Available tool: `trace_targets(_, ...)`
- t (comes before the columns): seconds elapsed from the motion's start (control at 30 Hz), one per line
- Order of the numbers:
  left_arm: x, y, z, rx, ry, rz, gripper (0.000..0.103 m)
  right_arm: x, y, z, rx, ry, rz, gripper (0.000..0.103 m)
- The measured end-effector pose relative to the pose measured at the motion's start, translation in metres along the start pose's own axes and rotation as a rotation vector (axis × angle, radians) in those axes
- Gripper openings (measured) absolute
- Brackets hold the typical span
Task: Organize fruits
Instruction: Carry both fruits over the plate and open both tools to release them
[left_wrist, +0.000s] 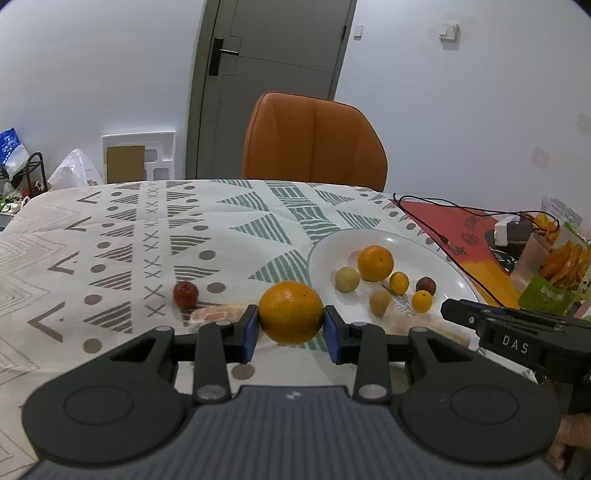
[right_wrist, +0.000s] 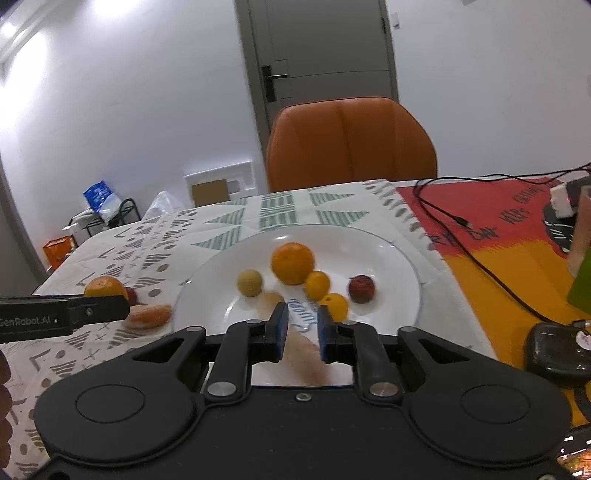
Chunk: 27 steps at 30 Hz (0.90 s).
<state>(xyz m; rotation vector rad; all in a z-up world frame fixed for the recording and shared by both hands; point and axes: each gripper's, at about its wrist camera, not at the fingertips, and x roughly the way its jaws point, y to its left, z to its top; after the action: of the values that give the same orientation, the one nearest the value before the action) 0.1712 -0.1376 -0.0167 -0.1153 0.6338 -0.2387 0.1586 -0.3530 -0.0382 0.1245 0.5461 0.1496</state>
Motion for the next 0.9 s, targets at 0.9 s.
trace_targets(0.9,0.024,-0.045,0.011,0.062,0.007,-0.042,0.037,-0.011,-0.024,-0.004,0.052,0.005,0.023,0.022)
